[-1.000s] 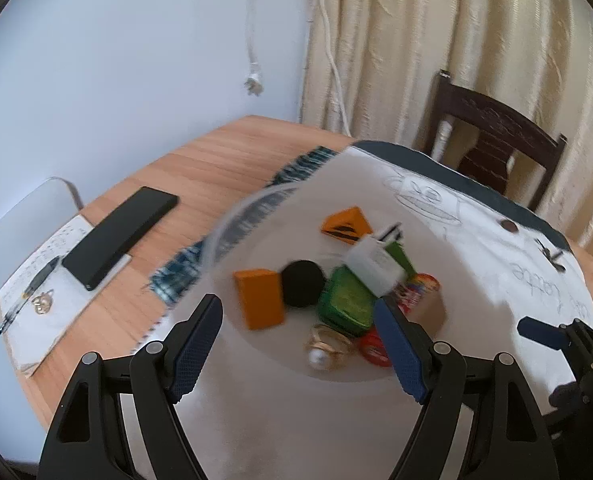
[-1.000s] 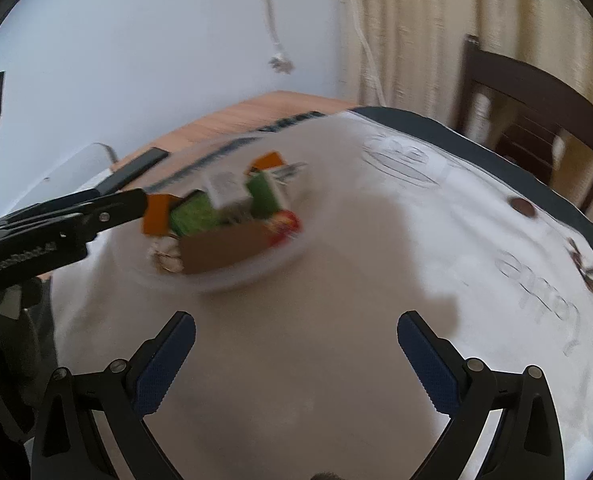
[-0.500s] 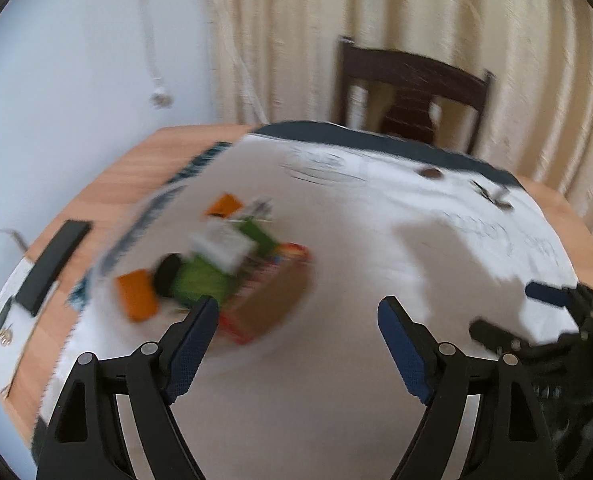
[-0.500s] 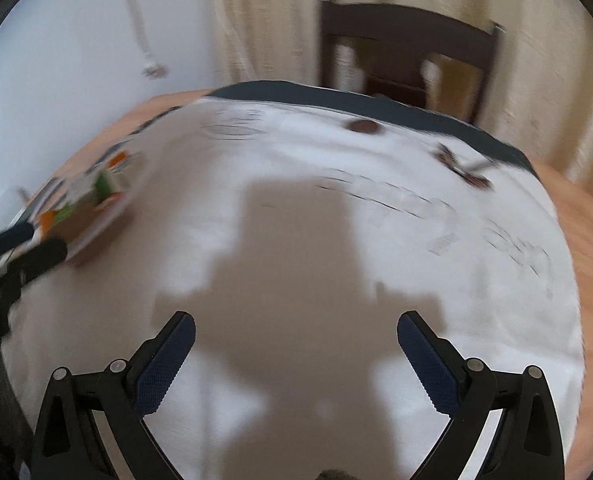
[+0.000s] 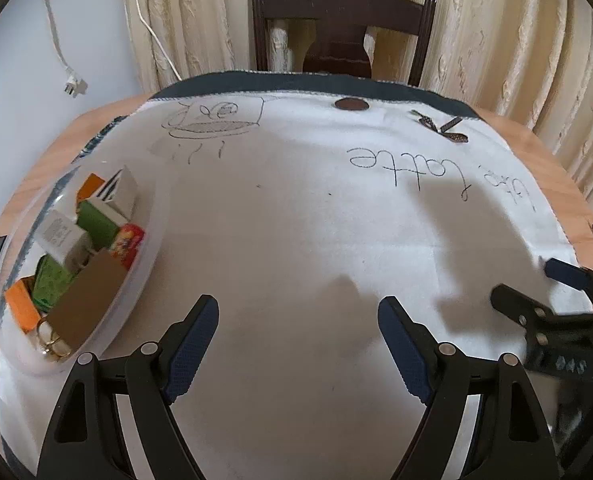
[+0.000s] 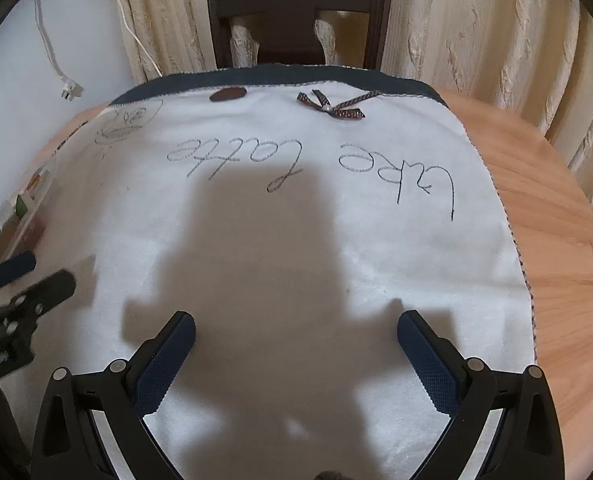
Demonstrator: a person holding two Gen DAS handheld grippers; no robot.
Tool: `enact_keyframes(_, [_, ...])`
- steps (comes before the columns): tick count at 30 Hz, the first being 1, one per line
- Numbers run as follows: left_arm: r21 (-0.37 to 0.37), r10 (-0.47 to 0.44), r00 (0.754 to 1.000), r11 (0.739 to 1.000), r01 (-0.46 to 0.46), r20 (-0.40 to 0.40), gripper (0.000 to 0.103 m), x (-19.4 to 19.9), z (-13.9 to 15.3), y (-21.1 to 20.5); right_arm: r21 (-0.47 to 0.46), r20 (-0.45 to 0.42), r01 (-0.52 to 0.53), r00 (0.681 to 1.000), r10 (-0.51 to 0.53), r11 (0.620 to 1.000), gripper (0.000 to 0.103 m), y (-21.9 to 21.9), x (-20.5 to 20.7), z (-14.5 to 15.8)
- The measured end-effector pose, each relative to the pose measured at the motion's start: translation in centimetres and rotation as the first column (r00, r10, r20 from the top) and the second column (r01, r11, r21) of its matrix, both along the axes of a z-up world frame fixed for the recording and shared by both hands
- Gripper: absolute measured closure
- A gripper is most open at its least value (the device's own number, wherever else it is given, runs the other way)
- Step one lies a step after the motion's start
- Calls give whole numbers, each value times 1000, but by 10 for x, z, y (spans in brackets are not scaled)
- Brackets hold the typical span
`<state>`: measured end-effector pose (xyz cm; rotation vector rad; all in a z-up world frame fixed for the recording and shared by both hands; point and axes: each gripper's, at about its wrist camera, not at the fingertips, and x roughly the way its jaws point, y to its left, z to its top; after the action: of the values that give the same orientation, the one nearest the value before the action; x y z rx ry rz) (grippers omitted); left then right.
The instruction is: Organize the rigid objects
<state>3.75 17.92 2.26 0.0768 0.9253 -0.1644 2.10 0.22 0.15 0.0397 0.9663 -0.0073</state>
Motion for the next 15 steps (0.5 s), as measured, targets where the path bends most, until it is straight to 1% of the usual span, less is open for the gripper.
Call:
enact_keyframes(3, [30, 0, 999, 1000, 1, -42, 19, 8, -11, -8, -32, 9, -15, 1000, 16, 999, 0, 4, -4, -2])
enact_keyframes(4, [43, -2, 999, 999, 4, -55, 17, 10, -14, -10, -32, 11, -19, 1000, 20, 999, 0, 3, -6, -2])
enact_keyframes(5, [52, 7, 999, 999, -5, -35, 7, 9, -14, -10, -30, 12, -26, 1000, 26, 999, 0, 3, -7, -2])
enact_keyframes(6, [69, 11, 999, 998, -8, -41, 1, 10, -16, -10, -31, 14, -33, 999, 34, 999, 0, 2, -9, -2])
enact_keyframes(8, [60, 23, 999, 998, -21, -33, 0, 11, -19, -7, -31, 17, -51, 998, 52, 998, 0, 0, -10, -2])
enact_keyframes(10, [16, 31, 998, 999, -30, -47, 0, 10, -21, 0, -31, 20, -67, 998, 67, 997, 0, -1, -12, -2])
enact_keyframes(15, [14, 30, 999, 999, -29, -36, 0, 3, -21, 1, -31, 22, -69, 997, 69, 997, 0, -1, -14, -2])
